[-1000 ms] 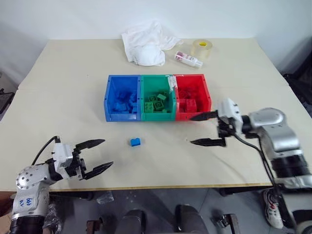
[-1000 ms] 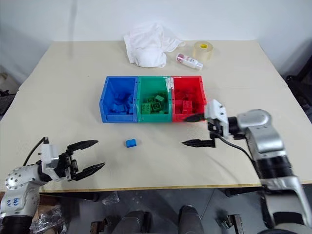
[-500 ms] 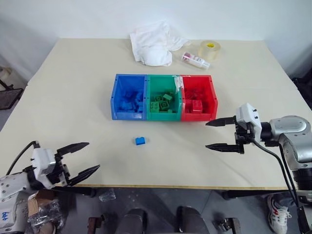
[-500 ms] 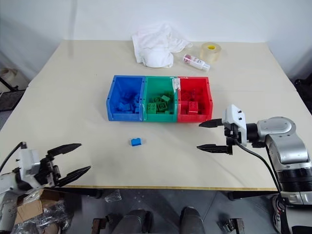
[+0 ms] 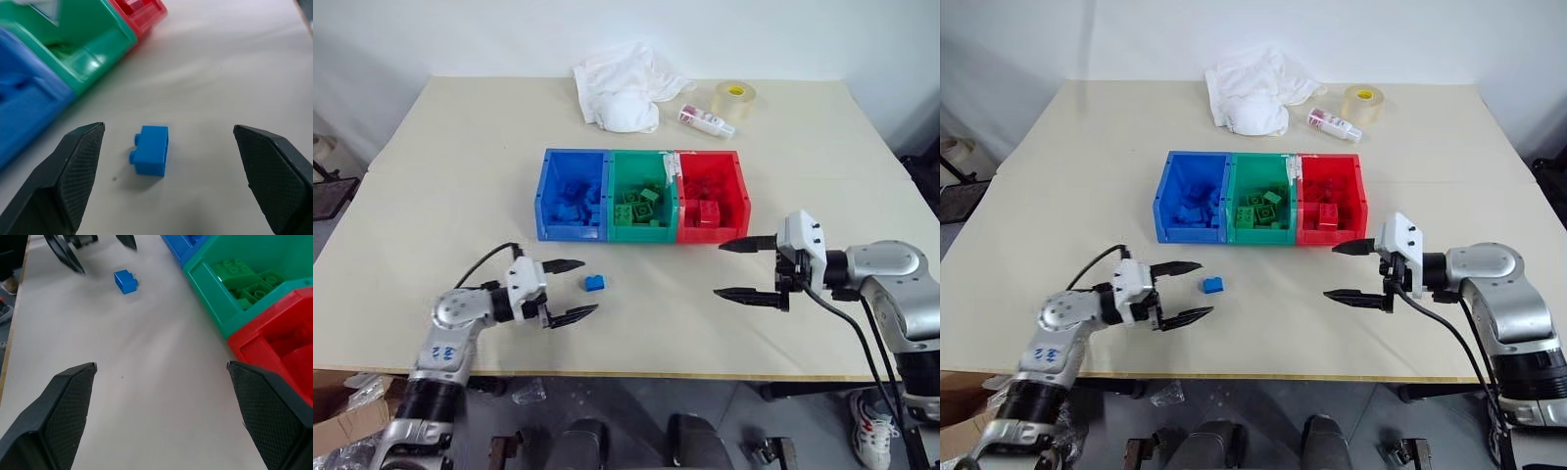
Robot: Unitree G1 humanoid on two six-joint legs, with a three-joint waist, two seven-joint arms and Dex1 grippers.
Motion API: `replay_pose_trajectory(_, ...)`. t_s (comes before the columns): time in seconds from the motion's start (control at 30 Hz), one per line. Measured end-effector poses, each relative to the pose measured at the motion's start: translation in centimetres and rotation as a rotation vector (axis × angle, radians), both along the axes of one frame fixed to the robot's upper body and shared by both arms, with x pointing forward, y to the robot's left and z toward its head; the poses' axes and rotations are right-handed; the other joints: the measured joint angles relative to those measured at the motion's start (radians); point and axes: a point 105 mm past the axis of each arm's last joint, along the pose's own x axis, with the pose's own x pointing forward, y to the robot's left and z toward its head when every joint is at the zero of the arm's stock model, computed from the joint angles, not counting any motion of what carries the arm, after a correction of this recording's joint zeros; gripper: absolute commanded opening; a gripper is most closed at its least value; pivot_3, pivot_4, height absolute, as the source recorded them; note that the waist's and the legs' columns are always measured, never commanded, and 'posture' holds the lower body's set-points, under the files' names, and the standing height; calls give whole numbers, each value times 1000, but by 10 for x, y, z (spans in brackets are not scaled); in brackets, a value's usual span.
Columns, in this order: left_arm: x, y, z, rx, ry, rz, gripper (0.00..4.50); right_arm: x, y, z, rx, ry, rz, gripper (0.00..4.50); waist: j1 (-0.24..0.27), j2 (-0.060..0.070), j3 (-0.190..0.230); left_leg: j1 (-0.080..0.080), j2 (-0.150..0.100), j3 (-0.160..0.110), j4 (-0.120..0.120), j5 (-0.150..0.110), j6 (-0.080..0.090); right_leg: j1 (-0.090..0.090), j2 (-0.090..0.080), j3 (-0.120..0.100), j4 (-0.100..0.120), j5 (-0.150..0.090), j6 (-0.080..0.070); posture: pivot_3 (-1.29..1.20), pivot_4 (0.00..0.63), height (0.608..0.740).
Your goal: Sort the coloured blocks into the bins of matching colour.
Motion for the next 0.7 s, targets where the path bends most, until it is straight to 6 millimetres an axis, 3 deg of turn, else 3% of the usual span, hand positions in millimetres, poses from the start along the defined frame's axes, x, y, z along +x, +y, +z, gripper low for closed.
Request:
replay_pose_trajectory(0.03, 2, -1, -3, 14, 9, -2, 4500, 0, -1, 1, 4, -3, -11, 4458, -1, 0, 0, 0, 0, 0, 0, 0, 0, 0, 0, 0, 0, 0, 0, 0, 150, 740)
replay_pose_trajectory(0.17, 9, -5, -11, 54, 37, -1, 3217, -3, -3, 1, 12, -13, -40, 4500, 1, 0, 0, 0, 0, 0, 0, 0, 0, 0, 0, 0, 0, 0, 0, 0, 150, 740)
replay_pose_trajectory(0.4, 17, -7, -9, 71, 24, 1, 983, -8, -4, 1, 25, -22, -66, 4500, 4, 0, 0, 0, 0, 0, 1, 0, 0, 0, 0, 0, 0, 0, 0, 0, 150, 740)
replay_pose_trajectory(0.57, 24, -10, -6, 55, 5, 40, 857, -8, -7, 0, 31, -21, -89, 4500, 5, 0, 0, 0, 0, 0, 1, 0, 0, 0, 0, 0, 0, 0, 0, 0, 150, 740)
replay_pose_trajectory(0.7, 36, -8, 18, -22, -46, 116, 857, -10, -8, 1, 39, -30, -96, 4500, 6, 0, 0, 0, 0, 0, 1, 0, 0, 0, 0, 0, 1, 0, 0, 0, 150, 740)
